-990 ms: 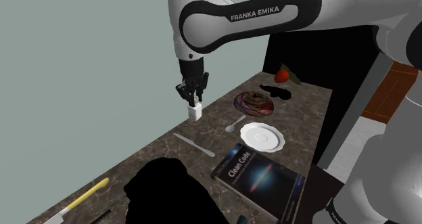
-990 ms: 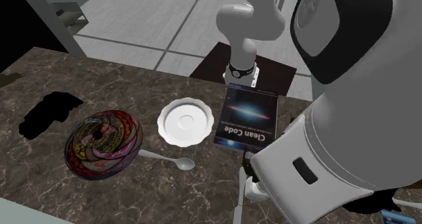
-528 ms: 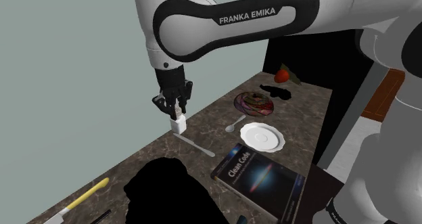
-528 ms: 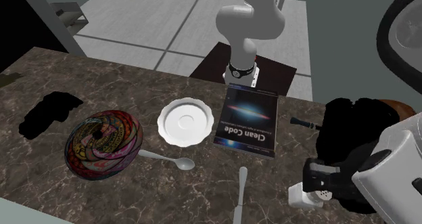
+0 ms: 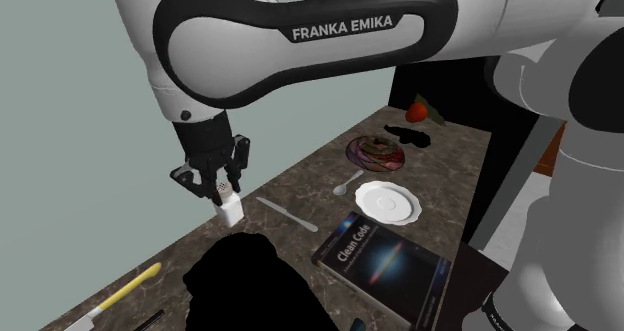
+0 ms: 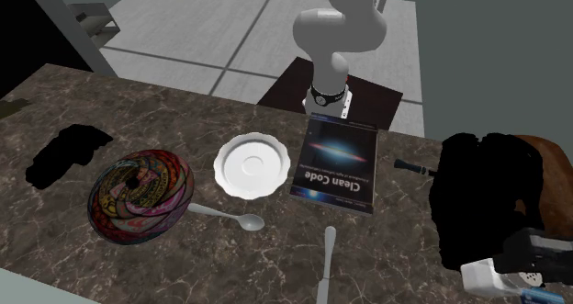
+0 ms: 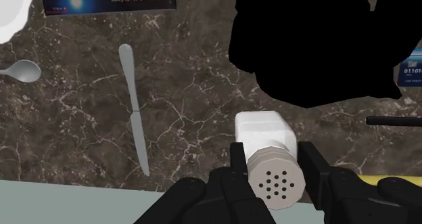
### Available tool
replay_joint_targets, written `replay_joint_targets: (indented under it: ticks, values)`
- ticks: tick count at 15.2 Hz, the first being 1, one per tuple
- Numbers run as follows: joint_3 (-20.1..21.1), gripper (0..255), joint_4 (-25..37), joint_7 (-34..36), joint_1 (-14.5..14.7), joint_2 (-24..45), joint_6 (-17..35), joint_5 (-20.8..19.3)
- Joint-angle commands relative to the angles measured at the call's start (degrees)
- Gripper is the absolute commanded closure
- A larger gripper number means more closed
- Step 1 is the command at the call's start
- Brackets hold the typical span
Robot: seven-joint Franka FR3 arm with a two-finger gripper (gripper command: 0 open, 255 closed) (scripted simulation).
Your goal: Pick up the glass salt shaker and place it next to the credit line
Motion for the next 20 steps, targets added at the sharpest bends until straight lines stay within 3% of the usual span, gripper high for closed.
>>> replay_joint_targets:
  ticks: [1, 7, 9, 20]
  values:
    - [0.76, 255, 3.70, 2.66, 2.21, 2.75, -1.52, -1.03]
    - [1.97, 255, 18.52, 9.47, 10.47, 13.04, -7.48, -4.80]
    - [1.94, 255, 27.85, 11.65, 14.99, 18.93, -11.30, -6.79]
    - [2.00, 255, 15.49, 12.89, 12.62, 16.70, -1.41, -6.06]
